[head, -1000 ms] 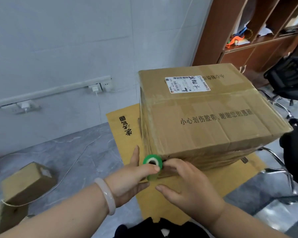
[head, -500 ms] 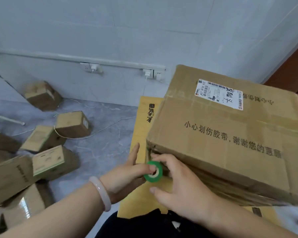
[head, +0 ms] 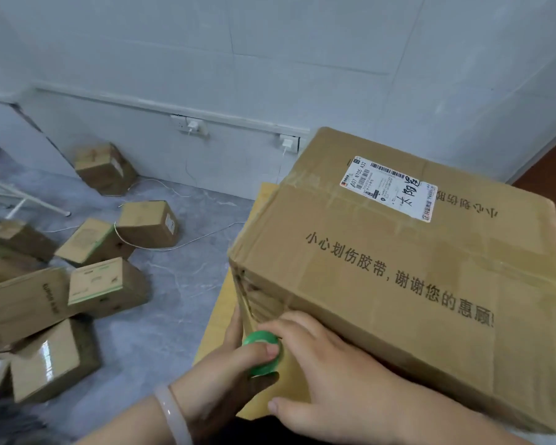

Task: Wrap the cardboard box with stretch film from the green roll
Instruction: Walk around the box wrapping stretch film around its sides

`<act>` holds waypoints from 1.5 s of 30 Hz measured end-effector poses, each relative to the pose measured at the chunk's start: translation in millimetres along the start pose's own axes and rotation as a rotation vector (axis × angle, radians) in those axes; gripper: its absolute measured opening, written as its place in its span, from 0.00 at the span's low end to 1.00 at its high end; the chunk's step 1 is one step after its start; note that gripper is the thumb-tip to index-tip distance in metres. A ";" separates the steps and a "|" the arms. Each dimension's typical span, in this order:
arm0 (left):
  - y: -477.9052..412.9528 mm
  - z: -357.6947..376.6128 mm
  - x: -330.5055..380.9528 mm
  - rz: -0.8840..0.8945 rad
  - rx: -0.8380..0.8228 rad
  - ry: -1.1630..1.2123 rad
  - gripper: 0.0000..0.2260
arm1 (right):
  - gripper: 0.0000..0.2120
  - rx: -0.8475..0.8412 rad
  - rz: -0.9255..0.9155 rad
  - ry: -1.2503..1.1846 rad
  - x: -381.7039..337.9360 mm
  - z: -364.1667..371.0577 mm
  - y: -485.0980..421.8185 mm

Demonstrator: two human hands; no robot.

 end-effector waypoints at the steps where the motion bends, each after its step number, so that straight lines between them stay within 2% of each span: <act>1: 3.2 4.2 -2.2 0.018 0.020 0.033 0.45 | 0.34 -0.014 -0.017 -0.037 2.2 -0.9 1.5; 4: 10.3 15.2 -12.6 0.064 0.074 0.156 0.51 | 0.33 0.003 -0.046 -0.148 10.6 -4.1 3.1; 6: 15.7 23.9 -19.2 0.104 0.132 0.224 0.52 | 0.36 0.035 -0.018 -0.258 17.0 -7.0 8.1; 10: 25.7 48.6 -35.2 0.154 0.320 0.308 0.53 | 0.45 -0.096 -0.046 -0.256 25.5 -0.9 35.9; 12: 28.9 60.0 -46.5 0.160 0.376 0.372 0.52 | 0.42 -0.116 -0.061 -0.242 29.8 -2.6 48.2; 14: 30.6 67.4 -54.5 0.182 0.405 0.404 0.54 | 0.35 -0.105 -0.062 -0.277 35.3 -3.5 54.3; 16: 30.0 72.8 -59.3 0.194 0.415 0.436 0.53 | 0.31 -0.124 -0.007 -0.333 41.6 -2.3 56.1; 17: 28.7 76.3 -62.3 0.187 0.407 0.450 0.51 | 0.32 -0.144 0.016 -0.344 43.2 -1.5 57.6; 19: 25.4 83.1 -69.2 0.172 0.423 0.472 0.48 | 0.40 -0.169 -0.009 -0.276 42.3 -1.4 60.4; 21: 24.0 87.1 -75.7 0.163 0.466 0.494 0.50 | 0.45 -0.180 -0.037 -0.186 41.8 -3.5 64.9; 24: 26.5 94.9 -82.6 0.184 0.502 0.526 0.52 | 0.36 -0.160 -0.063 -0.196 43.0 -6.1 72.0; 27: 33.7 115.3 -86.5 0.209 0.498 0.591 0.48 | 0.28 -0.187 -0.008 -0.266 52.0 -5.7 81.9; 29: 39.1 128.5 -89.6 0.246 0.543 0.614 0.47 | 0.33 -0.244 0.001 -0.281 55.2 -8.2 93.4; 31: 41.4 142.6 -95.0 0.278 0.608 0.616 0.50 | 0.44 -0.298 -0.065 -0.255 58.6 -13.6 106.4; 32: 41.0 149.3 -98.3 0.294 0.642 0.621 0.50 | 0.47 -0.328 -0.103 -0.220 60.0 -16.8 113.7; 34: 42.1 167.3 -104.9 0.308 0.694 0.667 0.41 | 0.44 -0.373 -0.140 -0.180 64.9 -21.6 126.6; 36: 42.5 188.2 -110.1 0.321 0.702 0.729 0.26 | 0.36 -0.367 -0.144 -0.199 69.8 -26.4 133.8; 38: 46.5 203.2 -114.1 0.372 0.712 0.799 0.18 | 0.30 -0.393 -0.107 -0.236 74.2 -27.8 142.0; 40: 54.6 209.9 -117.0 0.416 0.759 0.822 0.19 | 0.31 -0.409 -0.105 -0.303 75.7 -28.0 151.1; 43: 62.7 221.1 -121.8 0.404 0.833 0.791 0.28 | 0.42 -0.399 -0.145 -0.301 81.2 -27.7 166.0; 45: 63.4 228.8 -126.8 0.385 0.858 0.768 0.23 | 0.43 -0.402 -0.164 -0.269 86.7 -27.6 175.8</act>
Point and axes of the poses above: each hand's wrist, its own y-axis away from the middle knuckle, its own z-axis out of the palm, x = y × z, the point moved 7 cm from there along -y, towards the middle knuckle, and after that the axes turned 3 degrees about x, right-handed, at the moved point
